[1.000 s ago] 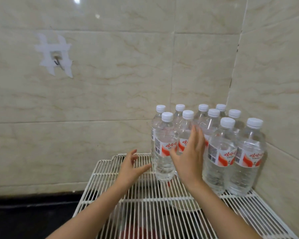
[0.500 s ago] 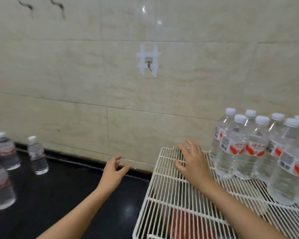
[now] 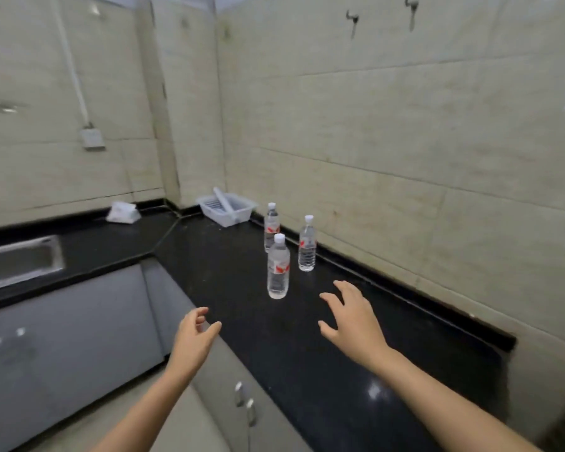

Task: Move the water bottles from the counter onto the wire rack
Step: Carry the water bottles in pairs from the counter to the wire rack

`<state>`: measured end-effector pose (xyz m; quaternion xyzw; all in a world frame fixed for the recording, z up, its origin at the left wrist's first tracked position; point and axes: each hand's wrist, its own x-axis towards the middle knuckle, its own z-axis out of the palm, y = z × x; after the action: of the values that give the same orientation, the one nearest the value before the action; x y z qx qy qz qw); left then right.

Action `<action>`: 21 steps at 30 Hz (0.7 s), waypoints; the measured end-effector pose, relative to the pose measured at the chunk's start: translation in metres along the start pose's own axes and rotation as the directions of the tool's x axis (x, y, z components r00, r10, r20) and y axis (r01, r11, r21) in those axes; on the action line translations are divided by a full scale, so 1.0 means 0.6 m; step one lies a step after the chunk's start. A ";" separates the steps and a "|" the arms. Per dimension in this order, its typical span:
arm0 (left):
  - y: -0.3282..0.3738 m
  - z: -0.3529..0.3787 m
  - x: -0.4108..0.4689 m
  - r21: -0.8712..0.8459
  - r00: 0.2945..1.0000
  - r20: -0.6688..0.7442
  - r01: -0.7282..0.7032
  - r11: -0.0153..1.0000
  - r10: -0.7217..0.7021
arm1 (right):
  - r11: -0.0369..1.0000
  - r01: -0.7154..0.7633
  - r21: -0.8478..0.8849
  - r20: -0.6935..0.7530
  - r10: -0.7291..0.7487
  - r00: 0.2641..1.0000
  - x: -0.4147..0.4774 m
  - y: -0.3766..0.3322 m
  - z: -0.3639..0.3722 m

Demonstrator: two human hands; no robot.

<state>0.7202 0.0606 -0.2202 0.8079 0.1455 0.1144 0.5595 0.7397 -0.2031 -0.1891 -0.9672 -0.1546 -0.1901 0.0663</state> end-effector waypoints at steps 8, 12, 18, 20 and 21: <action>-0.160 -0.239 -0.016 -0.040 0.941 -0.286 0.176 0.984 -0.180 | 0.979 0.096 0.182 0.288 -0.147 0.946 0.064 -0.214 0.137; -0.213 -0.284 -0.018 -0.092 0.896 -0.357 0.247 0.965 -0.263 | 0.970 0.134 0.204 0.353 -0.200 0.914 0.106 -0.275 0.195; -0.241 -0.317 0.053 -0.089 0.859 -0.415 0.290 0.953 -0.300 | 0.951 0.111 0.287 0.382 -0.220 0.898 0.209 -0.320 0.274; -0.245 -0.324 0.095 -0.078 0.852 -0.430 0.296 0.952 -0.300 | 0.944 0.086 0.317 0.382 -0.210 0.900 0.255 -0.327 0.302; -0.246 -0.326 0.118 -0.076 0.851 -0.432 0.296 0.952 -0.299 | 0.942 0.073 0.328 0.382 -0.204 0.902 0.278 -0.329 0.317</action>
<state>0.7027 0.3054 -0.2888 0.7271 0.3906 0.2060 0.5256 0.8883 0.0646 -0.2854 -0.9497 -0.2618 0.0391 0.1676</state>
